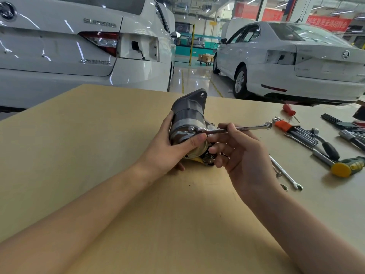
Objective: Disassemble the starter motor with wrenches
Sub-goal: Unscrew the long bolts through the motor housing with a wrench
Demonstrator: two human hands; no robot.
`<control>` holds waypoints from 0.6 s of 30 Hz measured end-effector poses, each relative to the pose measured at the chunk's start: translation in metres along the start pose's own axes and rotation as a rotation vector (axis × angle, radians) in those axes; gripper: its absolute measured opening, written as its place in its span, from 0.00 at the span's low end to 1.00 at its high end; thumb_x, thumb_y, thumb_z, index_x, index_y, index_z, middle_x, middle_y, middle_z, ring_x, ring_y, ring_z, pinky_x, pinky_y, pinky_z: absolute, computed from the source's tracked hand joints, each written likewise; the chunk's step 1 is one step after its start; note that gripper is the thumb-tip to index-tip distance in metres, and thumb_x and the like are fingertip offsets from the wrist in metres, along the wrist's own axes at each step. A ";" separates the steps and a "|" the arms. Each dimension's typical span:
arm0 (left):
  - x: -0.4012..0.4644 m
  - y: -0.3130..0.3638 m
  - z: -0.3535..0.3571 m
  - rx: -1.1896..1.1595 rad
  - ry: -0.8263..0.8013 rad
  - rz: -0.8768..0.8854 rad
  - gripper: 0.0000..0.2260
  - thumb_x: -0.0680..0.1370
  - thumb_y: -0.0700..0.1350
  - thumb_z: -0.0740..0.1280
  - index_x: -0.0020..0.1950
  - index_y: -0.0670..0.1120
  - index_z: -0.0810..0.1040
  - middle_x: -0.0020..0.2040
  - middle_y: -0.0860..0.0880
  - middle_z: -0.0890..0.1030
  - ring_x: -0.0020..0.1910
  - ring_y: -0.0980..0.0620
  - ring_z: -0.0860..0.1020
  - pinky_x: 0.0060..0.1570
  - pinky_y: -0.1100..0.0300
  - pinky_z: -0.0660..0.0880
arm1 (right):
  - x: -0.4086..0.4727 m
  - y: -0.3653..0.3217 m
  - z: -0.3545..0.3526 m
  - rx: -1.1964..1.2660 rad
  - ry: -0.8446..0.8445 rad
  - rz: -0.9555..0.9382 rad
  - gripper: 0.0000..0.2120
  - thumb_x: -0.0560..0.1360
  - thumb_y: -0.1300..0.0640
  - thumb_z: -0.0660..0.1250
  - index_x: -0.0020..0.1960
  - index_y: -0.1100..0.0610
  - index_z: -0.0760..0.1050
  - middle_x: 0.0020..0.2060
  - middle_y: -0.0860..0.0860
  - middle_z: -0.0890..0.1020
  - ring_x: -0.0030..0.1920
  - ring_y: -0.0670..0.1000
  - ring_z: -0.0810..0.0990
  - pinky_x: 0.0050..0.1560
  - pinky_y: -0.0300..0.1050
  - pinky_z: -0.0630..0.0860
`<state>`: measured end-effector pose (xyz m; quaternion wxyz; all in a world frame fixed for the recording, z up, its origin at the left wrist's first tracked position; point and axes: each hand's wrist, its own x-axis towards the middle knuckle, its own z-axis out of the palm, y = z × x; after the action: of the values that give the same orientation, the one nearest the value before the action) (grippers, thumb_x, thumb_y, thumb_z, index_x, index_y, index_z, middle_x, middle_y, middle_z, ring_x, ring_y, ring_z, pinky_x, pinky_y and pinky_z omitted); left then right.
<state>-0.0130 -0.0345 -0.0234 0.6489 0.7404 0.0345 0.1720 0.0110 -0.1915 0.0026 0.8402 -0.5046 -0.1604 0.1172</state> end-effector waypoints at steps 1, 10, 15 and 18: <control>0.000 0.001 0.000 -0.003 0.000 -0.002 0.58 0.54 0.65 0.73 0.80 0.55 0.51 0.61 0.56 0.75 0.43 0.60 0.82 0.27 0.57 0.78 | 0.000 0.000 0.000 0.003 -0.002 0.007 0.08 0.80 0.59 0.59 0.48 0.61 0.76 0.33 0.57 0.82 0.27 0.50 0.79 0.22 0.37 0.70; -0.001 0.003 0.000 -0.084 -0.009 -0.069 0.53 0.61 0.62 0.78 0.79 0.58 0.52 0.66 0.52 0.74 0.52 0.52 0.81 0.29 0.57 0.77 | 0.005 -0.004 0.003 -0.174 -0.004 -0.106 0.06 0.80 0.59 0.61 0.46 0.60 0.75 0.30 0.54 0.80 0.27 0.50 0.78 0.23 0.41 0.72; -0.003 0.004 -0.001 -0.066 -0.042 -0.059 0.55 0.57 0.61 0.74 0.79 0.57 0.52 0.65 0.51 0.74 0.51 0.52 0.82 0.29 0.56 0.78 | 0.015 -0.019 0.017 -0.760 -0.137 -0.488 0.06 0.80 0.61 0.62 0.45 0.57 0.74 0.31 0.50 0.78 0.28 0.47 0.74 0.28 0.44 0.74; -0.003 0.005 -0.003 -0.048 -0.084 -0.028 0.49 0.61 0.58 0.74 0.78 0.55 0.56 0.62 0.50 0.77 0.51 0.53 0.82 0.30 0.55 0.78 | 0.027 -0.025 0.039 -1.173 -0.311 -0.645 0.05 0.79 0.59 0.64 0.50 0.58 0.78 0.40 0.50 0.76 0.38 0.47 0.74 0.41 0.44 0.73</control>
<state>-0.0171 -0.0336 -0.0188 0.6697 0.7306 0.0135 0.1327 0.0215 -0.1621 0.0453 0.3884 -0.7804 -0.4581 -0.1739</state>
